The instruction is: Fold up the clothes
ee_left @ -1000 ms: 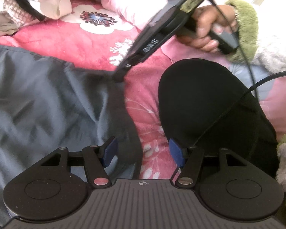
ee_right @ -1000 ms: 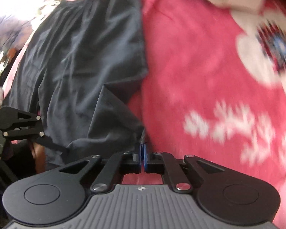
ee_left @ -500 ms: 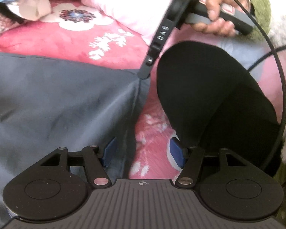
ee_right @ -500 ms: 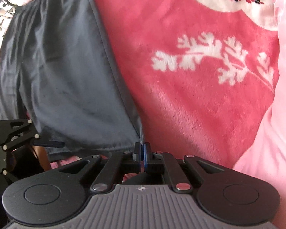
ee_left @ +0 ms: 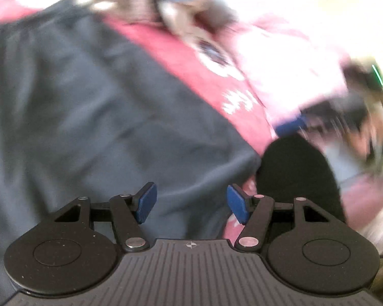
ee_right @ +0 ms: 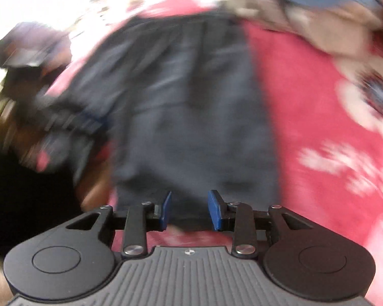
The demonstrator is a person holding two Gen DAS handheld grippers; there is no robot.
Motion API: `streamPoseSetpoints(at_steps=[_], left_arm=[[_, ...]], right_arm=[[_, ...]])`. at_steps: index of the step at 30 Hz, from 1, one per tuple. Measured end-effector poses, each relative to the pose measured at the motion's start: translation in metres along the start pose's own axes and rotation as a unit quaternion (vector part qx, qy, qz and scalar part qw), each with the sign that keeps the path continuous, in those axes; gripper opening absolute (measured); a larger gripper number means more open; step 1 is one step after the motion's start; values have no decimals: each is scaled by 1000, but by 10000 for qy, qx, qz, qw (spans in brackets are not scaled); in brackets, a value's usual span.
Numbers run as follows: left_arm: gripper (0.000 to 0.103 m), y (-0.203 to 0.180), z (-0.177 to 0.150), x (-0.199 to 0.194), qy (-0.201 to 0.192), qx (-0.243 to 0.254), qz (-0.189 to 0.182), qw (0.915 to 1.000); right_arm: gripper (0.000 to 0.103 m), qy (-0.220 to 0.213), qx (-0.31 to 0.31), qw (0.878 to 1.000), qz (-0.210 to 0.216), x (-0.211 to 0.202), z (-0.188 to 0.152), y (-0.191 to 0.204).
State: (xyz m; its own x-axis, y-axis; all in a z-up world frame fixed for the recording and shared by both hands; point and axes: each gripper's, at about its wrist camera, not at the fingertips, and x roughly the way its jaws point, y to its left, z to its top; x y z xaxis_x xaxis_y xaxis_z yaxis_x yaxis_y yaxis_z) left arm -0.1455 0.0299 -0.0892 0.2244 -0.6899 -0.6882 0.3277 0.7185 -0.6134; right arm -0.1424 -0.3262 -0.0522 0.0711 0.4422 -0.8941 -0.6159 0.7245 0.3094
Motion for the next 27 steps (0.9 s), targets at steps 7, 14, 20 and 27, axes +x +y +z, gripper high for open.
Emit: streamPoseSetpoints(at_steps=[7, 14, 20, 27], left_arm=[[61, 14, -29, -4, 612, -572, -18, 9965], [61, 7, -58, 28, 1240, -476, -170, 9910], [58, -2, -62, 55, 1734, -177, -141, 9846], [33, -13, -63, 79, 2098, 232, 96, 9774]], right_arm=[[35, 715, -1082, 9901, 543, 67, -27, 76], [35, 719, -1666, 9824, -437, 98, -48, 108], [35, 149, -1786, 9812, -711, 77, -50, 108], [35, -39, -1443, 9854, -898, 60, -55, 97]])
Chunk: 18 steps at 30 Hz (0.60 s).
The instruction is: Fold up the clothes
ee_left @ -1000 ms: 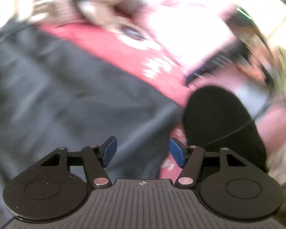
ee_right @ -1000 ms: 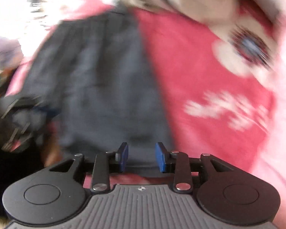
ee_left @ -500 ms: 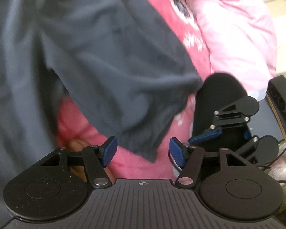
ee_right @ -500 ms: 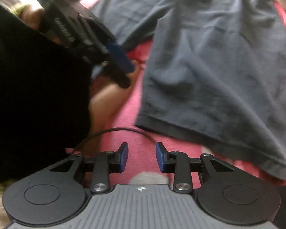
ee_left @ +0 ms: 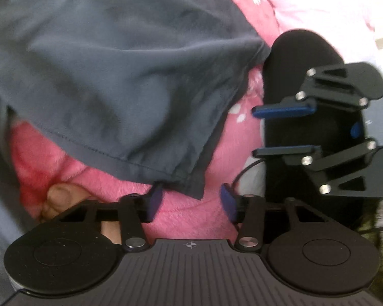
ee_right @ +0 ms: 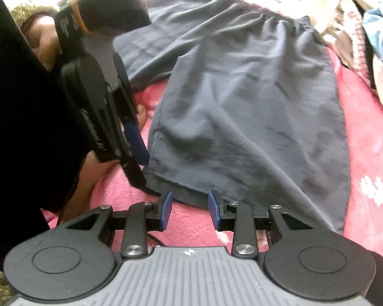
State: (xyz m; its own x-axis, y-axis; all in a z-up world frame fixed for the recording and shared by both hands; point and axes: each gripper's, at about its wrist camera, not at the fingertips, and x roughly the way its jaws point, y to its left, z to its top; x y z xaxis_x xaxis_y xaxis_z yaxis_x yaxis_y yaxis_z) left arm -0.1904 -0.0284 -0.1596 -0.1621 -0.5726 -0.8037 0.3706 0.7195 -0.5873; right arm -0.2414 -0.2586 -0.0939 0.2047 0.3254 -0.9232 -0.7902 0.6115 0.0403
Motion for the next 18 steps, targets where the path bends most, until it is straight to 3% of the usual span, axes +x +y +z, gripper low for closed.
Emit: streamPoseSetpoints(at_steps=[1, 2, 3, 6, 10, 18], left_arm=[[27, 2, 2, 3, 32, -54, 35, 10000], [11, 4, 3, 5, 62, -134, 59, 9999], [3, 6, 5, 7, 83, -231, 85, 9997], [0, 13, 5, 8, 99, -430, 35, 9990], [0, 7, 2, 5, 462, -160, -40, 9988], [0, -12, -3, 23, 1042, 650, 708, 9899]], right_arm=[[35, -25, 24, 10000, -39, -1, 0, -1], [35, -49, 46, 9999, -79, -2, 0, -1], [35, -74, 61, 9999, -125, -4, 0, 0], [35, -109, 114, 9995, -259, -8, -2, -2], [35, -66, 299, 9991, -284, -11, -6, -9], [35, 170, 515, 9982, -242, -1, -5, -18]])
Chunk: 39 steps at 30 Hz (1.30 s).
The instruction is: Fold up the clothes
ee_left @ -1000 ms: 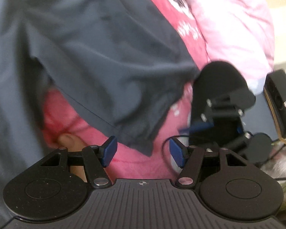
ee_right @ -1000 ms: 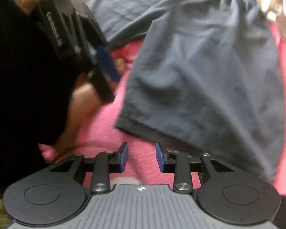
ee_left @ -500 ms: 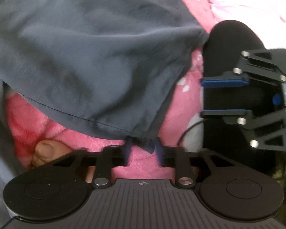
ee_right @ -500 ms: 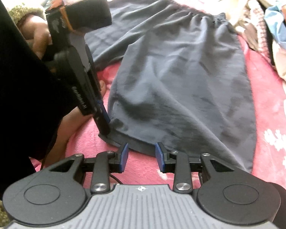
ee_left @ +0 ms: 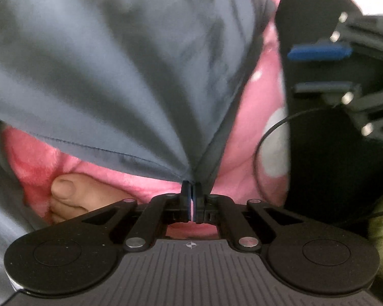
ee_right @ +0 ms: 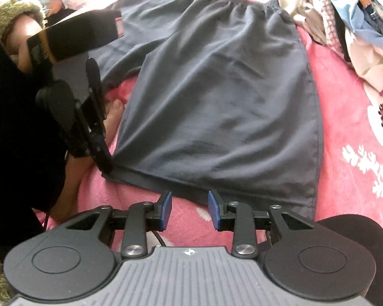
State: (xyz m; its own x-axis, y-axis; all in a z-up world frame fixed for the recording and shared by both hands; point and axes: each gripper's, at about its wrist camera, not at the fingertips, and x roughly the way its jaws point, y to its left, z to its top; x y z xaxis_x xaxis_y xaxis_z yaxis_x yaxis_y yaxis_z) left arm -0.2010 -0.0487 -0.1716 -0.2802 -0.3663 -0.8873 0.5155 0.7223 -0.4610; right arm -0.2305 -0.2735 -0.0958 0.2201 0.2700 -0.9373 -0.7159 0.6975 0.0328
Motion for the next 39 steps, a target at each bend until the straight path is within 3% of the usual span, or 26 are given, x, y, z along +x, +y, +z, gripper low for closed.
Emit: streamPoseSetpoints(at_steps=[2, 7, 10, 13, 15, 18, 22, 26, 31, 34, 37, 39], left_arm=[[4, -6, -3, 3, 122, 185, 36, 9997], [29, -13, -18, -13, 76, 463, 20, 9989], [31, -3, -25, -47, -440, 303, -26, 9986], [31, 11, -27, -79, -1196, -5, -56, 9928], [31, 20, -23, -87, -1651, -252, 76, 9859], [31, 26, -15, -73, -1942, -403, 261, 9798], [31, 37, -7, -38, -1406, -571, 589, 9867], [32, 34, -10, -43, -1384, -455, 591, 9876], [33, 40, -11, -72, -1854, -598, 311, 9803], [34, 44, -4, -74, -1996, -785, 343, 9761], [34, 42, 6, -57, -1719, -834, 467, 9805], [34, 38, 8, -50, -1471, -817, 658, 9835]], right_arm=[[35, 16, 32, 10000, -10, -1, 0, -2], [35, -234, 138, 9996, -83, -9, 6, -14], [35, -492, 392, 9979, -124, -12, 21, -30], [35, -600, 708, 9957, 35, -3, 39, -47], [35, -387, 997, 9940, 214, 15, 50, -58], [35, 280, 1404, 9886, 476, 49, 60, -71], [34, 1174, 1594, 9786, 566, 82, 54, -79], [33, 1171, 1507, 9802, 528, 70, 56, -83], [33, 694, 1375, 9880, 120, 52, 70, -95], [33, 974, 1455, 9845, 108, 66, 68, -106], [34, 1640, 1359, 9771, -27, 88, 58, -117], [34, 1679, 1342, 9766, -20, 82, 57, -119]])
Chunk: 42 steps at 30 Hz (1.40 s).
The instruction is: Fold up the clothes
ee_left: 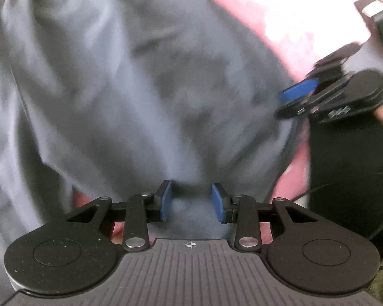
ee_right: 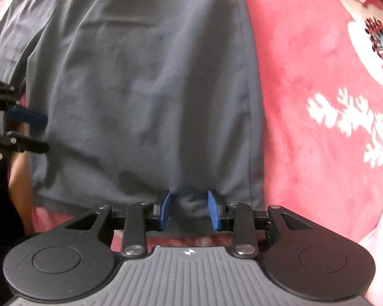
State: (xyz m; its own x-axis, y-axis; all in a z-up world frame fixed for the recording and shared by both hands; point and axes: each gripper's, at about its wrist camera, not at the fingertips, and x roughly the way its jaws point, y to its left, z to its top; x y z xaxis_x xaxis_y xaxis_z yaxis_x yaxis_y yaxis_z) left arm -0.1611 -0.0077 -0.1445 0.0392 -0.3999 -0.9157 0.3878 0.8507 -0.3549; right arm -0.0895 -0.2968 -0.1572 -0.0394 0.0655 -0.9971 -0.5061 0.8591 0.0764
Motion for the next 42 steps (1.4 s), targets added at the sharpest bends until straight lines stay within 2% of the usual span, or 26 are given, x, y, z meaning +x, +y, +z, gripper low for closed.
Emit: streamPoseSetpoints(at_steps=[2, 8, 11, 15, 20, 25, 29, 32, 35, 42], left_arm=[[34, -2, 0, -10, -55, 97, -43, 9999], [34, -6, 6, -44, -432, 279, -111, 9986], [34, -9, 11, -49, -592, 296, -112, 9977], [34, -16, 16, -34, -620, 289, -85, 9976], [34, -24, 12, -4, -265, 297, -168, 9991], [34, -31, 3, 1, -194, 395, -214, 9988], [34, -32, 1, -16, -440, 409, -365, 9975], [34, -28, 3, -34, -701, 360, -398, 9961], [34, -18, 8, -47, -1017, 203, -342, 9940], [34, 14, 22, -41, -1275, -475, -164, 9906]], right_arm=[[34, -41, -24, 10000, -35, -9, -2, -2], [34, -683, 113, 9976, -72, -44, -3, -6], [34, -981, 101, 9951, -44, -55, -2, -1], [34, -1161, -44, 9932, 12, -59, 10, 7], [34, -1413, -172, 9898, -46, -67, 3, 7], [34, -2063, -253, 9779, -210, -94, -9, 0], [34, -2699, -90, 9624, -287, -117, -8, -18], [34, -3013, -34, 9528, -359, -126, 2, -32], [34, -3080, -284, 9503, -357, -119, 22, -34], [30, -2786, -991, 9552, 156, -59, 94, -8]])
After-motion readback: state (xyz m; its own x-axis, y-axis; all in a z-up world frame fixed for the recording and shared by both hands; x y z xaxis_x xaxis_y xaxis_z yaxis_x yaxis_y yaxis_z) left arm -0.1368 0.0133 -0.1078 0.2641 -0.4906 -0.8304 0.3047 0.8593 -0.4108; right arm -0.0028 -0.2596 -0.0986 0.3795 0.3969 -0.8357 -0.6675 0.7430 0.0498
